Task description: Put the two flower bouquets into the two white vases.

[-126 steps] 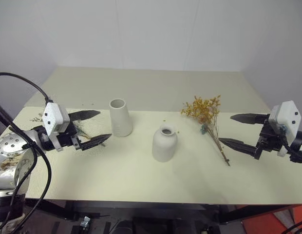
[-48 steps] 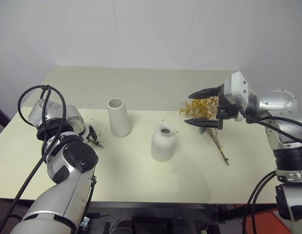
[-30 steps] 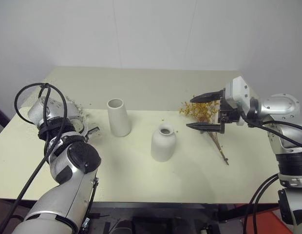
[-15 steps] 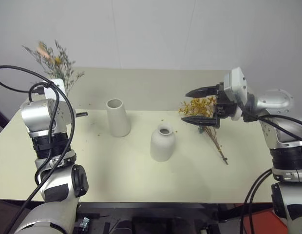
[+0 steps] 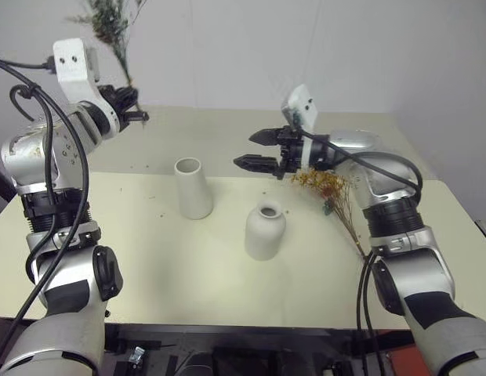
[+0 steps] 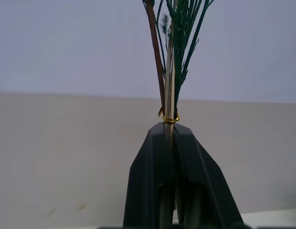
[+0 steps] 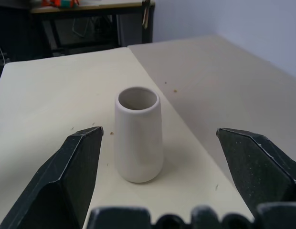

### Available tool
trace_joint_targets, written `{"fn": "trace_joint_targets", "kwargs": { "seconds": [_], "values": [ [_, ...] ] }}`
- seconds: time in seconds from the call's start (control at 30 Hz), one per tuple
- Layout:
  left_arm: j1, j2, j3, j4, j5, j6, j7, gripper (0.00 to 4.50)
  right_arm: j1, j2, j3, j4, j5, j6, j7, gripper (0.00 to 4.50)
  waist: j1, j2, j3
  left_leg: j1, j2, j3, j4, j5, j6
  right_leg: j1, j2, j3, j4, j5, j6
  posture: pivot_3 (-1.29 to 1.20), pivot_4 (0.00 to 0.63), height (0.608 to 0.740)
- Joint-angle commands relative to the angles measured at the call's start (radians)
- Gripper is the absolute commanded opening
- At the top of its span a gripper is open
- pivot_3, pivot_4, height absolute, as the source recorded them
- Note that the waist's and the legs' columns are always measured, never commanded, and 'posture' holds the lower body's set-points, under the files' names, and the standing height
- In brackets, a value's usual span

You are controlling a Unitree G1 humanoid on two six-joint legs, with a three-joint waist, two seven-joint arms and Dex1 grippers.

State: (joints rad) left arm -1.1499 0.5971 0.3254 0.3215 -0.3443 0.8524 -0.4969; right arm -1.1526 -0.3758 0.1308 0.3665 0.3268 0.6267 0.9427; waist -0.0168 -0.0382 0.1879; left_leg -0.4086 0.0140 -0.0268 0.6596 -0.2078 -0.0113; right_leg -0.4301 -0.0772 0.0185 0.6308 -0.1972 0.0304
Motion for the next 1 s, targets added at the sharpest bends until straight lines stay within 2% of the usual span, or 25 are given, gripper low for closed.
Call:
{"fn": "trace_joint_targets", "kwargs": {
  "seconds": [0.03,0.13,0.3,0.47,0.6,1.0],
  "values": [
    [-0.058,0.032,-0.034,0.057,-0.057,-0.074,-0.179,0.04,-0.044,0.017,-0.014,0.008,-0.005,0.035,-0.030,4.50,-0.001,0.000,0.000,-0.001,0.000,0.000,0.000,0.000,0.000,-0.001,0.000,0.000,0.000,0.000,0.000,0.00,0.150,0.740],
    [-0.088,0.043,-0.071,0.163,-0.061,-0.142,-0.314,0.04,-0.042,0.031,-0.016,0.010,-0.009,0.042,-0.039,4.50,-0.003,0.000,0.000,-0.006,0.000,0.000,0.000,0.000,0.000,-0.008,0.000,0.001,0.002,0.000,0.000,0.00,0.150,0.740],
    [-0.136,0.056,-0.125,0.308,-0.054,-0.238,-0.507,0.04,-0.033,0.036,-0.023,0.000,-0.006,0.053,-0.044,4.50,-0.010,0.000,0.000,-0.006,0.000,0.000,0.000,0.000,0.000,-0.009,0.001,0.001,0.002,0.000,0.000,0.00,0.150,0.740],
    [-0.178,0.069,-0.212,0.442,0.017,-0.304,-0.624,0.04,-0.023,0.036,-0.027,-0.019,-0.002,0.073,-0.057,4.50,-0.017,0.000,0.000,-0.007,0.000,0.000,0.000,0.000,0.000,-0.009,0.001,0.001,0.002,0.000,0.000,0.00,0.150,0.740],
    [-0.183,0.090,-0.256,0.472,0.052,-0.330,-0.701,0.04,-0.017,0.033,-0.027,-0.029,-0.002,0.081,-0.065,4.50,-0.026,0.000,0.000,-0.007,0.000,0.000,0.000,0.000,0.000,-0.009,0.001,0.001,0.003,0.000,0.000,0.00,0.150,0.740],
    [-0.074,0.112,-0.252,0.405,0.073,-0.404,-0.718,0.04,-0.003,0.027,-0.026,-0.049,0.000,0.092,-0.066,4.50,-0.028,0.001,0.000,-0.007,0.001,0.000,0.001,0.001,0.001,-0.011,0.001,0.001,0.011,0.000,0.000,0.00,0.150,0.740]
  ]
}}
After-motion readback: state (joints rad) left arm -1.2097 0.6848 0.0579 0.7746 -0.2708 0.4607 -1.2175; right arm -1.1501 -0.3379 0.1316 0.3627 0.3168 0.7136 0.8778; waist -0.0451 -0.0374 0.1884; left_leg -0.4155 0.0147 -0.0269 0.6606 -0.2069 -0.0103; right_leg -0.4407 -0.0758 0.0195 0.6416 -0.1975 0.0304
